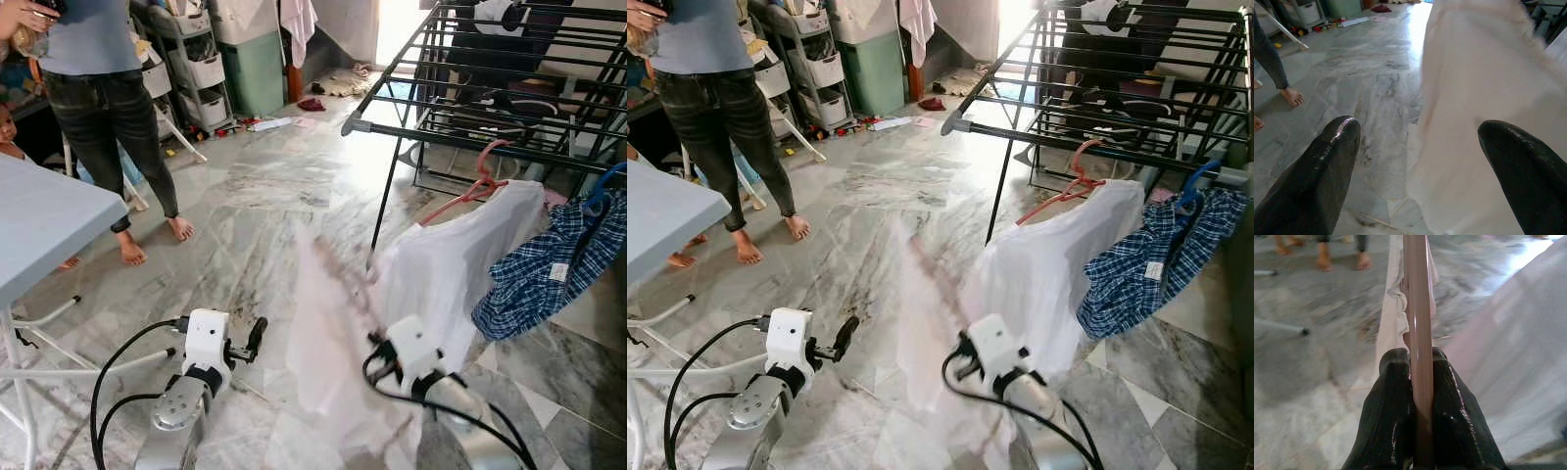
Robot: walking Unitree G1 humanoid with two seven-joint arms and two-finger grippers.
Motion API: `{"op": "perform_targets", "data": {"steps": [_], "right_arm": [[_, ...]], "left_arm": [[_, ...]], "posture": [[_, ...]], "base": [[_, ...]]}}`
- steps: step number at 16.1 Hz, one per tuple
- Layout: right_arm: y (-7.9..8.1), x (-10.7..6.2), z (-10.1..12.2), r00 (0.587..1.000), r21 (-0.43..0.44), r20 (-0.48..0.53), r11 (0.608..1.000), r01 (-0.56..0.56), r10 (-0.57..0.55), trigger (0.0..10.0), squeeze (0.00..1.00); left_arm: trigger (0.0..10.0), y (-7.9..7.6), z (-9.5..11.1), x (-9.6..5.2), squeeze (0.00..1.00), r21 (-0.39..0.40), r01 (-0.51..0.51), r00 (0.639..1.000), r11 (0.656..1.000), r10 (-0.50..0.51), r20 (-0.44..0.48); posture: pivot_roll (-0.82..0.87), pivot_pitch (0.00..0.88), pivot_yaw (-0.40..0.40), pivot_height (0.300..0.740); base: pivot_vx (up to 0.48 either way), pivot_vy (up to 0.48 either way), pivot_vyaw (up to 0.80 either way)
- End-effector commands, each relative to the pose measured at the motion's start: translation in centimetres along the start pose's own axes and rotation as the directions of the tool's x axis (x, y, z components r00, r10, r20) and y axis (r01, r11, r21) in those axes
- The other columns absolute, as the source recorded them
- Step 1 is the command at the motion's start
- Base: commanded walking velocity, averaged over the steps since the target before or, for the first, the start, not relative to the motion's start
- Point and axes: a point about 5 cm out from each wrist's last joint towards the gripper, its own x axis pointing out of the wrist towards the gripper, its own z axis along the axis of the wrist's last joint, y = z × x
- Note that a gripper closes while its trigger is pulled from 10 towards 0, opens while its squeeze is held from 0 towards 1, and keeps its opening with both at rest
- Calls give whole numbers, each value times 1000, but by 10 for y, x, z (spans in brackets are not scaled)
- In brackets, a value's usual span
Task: Hang hanger
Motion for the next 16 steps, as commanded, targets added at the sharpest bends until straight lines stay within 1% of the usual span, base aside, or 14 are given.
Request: {"op": "perform_targets", "data": {"steps": [1, 2, 3, 4, 5, 6, 8, 9, 10, 12, 13, 16], "right_arm": [[1, 1, 11, 997, -100, 58, 994, -35, 41, 10000, 0], [0, 0, 7, 997, -155, 13, 985, -77, 80, 10000, 0], [-1, 0, 9, 995, -164, 27, 983, -88, 93, 10000, 0], [-3, 0, 12, 994, -202, 43, 976, -85, 96, 10000, 0], [-5, 0, 16, 993, -214, 67, 974, -79, 96, 10000, 0], [-7, 1, 21, 992, -203, 88, 977, -69, 88, 10000, 0], [-11, 1, 22, 994, -208, 93, 977, -42, 63, 10000, 0], [-11, 1, 21, 994, -209, 93, 977, -38, 59, 10000, 0], [-15, 0, 21, 994, -211, 106, 978, -2, 25, 10000, 0], [-17, 0, 23, 992, -209, 126, 977, 28, -2, 10000, 0], [-19, 1, 29, 987, -194, 156, 979, 58, -28, 10000, 0], [-16, 4, 31, 987, -205, 160, 978, 46, -13, 10000, 0]], "left_arm": [[10000, -4, 3, 0, 0, -14, 44, 999, 999, -43, 26], [10000, -12, 9, 0, 0, -18, 86, 995, 996, -85, 54], [10000, -15, 11, 0, 0, -41, 98, 993, 994, -95, 67], [10000, -18, 13, 1, 0, -54, 118, 991, 992, -114, 76], [10000, -21, 15, 1, 0, -60, 134, 988, 989, -129, 84], [10000, -23, 16, 2, 0, -72, 147, 986, 987, -140, 94], [10000, -22, 18, 3, 0, -31, 138, 985, 990, -134, 111], [10000, -22, 18, 3, 0, -32, 135, 985, 990, -131, 110], [10000, -16, 20, 3, 0, -14, 85, 990, 996, -83, 117], [10000, -13, 19, 3, 0, -12, 72, 991, 997, -70, 113], [10000, -12, 20, 4, 0, -10, 75, 991, 997, -73, 114], [10000, -14, 19, 5, 0, -3, 74, 991, 997, -73, 113]], "posture": [[-76, 0, 57, 740], [-76, 0, 56, 740], [-76, 0, 56, 740], [-78, 0, 57, 740], [-82, 0, 58, 740], [-82, 0, 58, 740], [-85, 0, 61, 740], [-85, 0, 61, 740], [-88, 0, 62, 740], [-88, 0, 63, 740], [-86, 0, 63, 740], [-84, 0, 63, 740]], "base": [[0, 0, 0], [0, 0, 0], [0, 0, 0], [0, 0, 0], [0, 0, 0], [0, 0, 0], [0, 0, 0], [0, 0, 0], [0, 0, 0], [0, 0, 0], [0, 0, 0], [0, 0, 0]]}}
